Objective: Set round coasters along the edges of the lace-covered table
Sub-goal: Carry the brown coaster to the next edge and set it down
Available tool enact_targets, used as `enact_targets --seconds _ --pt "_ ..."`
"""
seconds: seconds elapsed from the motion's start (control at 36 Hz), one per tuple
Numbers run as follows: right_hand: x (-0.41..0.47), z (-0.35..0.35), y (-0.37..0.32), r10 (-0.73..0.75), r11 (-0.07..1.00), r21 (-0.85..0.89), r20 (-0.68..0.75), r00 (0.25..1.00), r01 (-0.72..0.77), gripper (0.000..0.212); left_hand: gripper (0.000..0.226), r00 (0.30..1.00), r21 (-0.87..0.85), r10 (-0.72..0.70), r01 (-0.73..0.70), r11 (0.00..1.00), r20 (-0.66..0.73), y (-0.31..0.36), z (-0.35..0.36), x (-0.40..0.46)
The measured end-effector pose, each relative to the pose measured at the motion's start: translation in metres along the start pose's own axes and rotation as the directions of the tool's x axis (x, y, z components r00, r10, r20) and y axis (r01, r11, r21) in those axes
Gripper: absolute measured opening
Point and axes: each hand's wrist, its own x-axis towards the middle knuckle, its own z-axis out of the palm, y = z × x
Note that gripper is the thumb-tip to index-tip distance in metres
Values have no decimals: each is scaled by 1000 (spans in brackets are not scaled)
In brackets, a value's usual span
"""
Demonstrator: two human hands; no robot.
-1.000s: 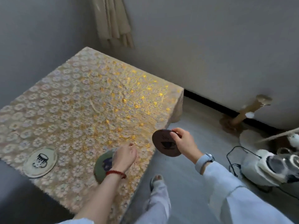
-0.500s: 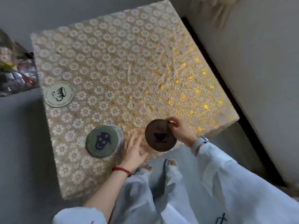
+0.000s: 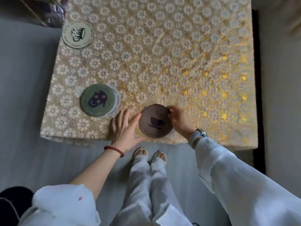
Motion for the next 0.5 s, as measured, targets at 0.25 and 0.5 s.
enact_targets --seconds 0.25,0.5 --pt "10 2 3 -66 990 -124 19 998 68 34 89 996 -67 -9 3 998 -92 4 0 -1" --pt "10 10 3 -119 957 -267 -10 993 112 37 87 991 -76 -5 -4 997 -130 4 0 -4"
